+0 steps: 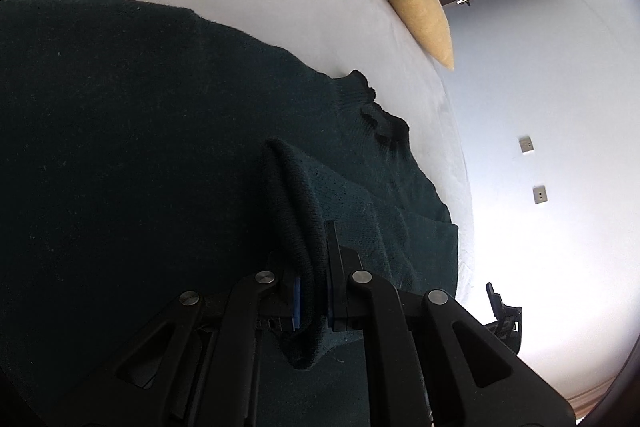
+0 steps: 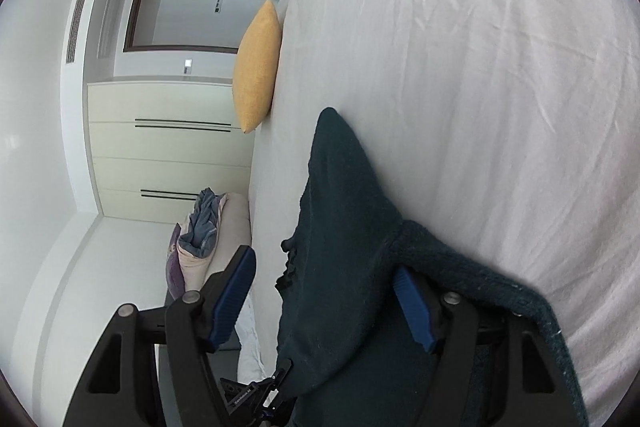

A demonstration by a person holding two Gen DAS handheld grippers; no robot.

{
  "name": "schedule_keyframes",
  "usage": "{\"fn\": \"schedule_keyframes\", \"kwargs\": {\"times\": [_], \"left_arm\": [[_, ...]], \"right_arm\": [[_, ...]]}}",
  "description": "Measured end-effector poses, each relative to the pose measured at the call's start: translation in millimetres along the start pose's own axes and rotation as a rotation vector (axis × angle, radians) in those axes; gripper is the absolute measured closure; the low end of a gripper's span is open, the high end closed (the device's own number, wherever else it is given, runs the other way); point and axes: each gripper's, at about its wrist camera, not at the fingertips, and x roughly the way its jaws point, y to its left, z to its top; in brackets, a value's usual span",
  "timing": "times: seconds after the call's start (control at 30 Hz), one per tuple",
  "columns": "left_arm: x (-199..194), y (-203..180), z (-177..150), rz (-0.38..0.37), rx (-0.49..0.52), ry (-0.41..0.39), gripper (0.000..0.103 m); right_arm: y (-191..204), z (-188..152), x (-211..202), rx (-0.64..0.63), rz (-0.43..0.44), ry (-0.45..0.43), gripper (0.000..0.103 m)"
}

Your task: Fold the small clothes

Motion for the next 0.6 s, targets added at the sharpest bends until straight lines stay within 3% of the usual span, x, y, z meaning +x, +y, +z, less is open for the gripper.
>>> {"fn": "schedule_keyframes", "kwargs": {"times": [0.17,0.23,0.33,0.4,0.47,0.6], "left_arm": [[0.7,18.2,-2.9,-0.025,-0.029,0.010,0.095],[-0.5,20.6,-2.4,-0.020,-0.027,0.014,0.095],[-13.6,19.9,-3.0,0.021,-0.020,0.018,0.095],[-27.7,11.3,-4.6,0.083,0.020,-0.024,0.095],[-40.4,-4.2,-7.1,0.120,0.083,-0.063,0.095],[-37.4,-36.3,-14.2,0.118,0.225,-0.087,0.094]], "right_arm": [[5.4,-6.3,-9.2,-0.023,-0.035,0.054,0.031],[10.2,-7.8,-25.3,-0.028,-0.030,0.030,0.030],[32.9,1.2,-45.1,-0.097,-0.005,-0.010,0.030],[50.6,14.5,-47.0,-0.157,0.005,-0.013,0.027],[66.2,30.1,-31.5,-0.212,0.000,0.047,0.021],[83.6,56.0,20.9,-0.296,-0.008,0.177,0.021]]}}
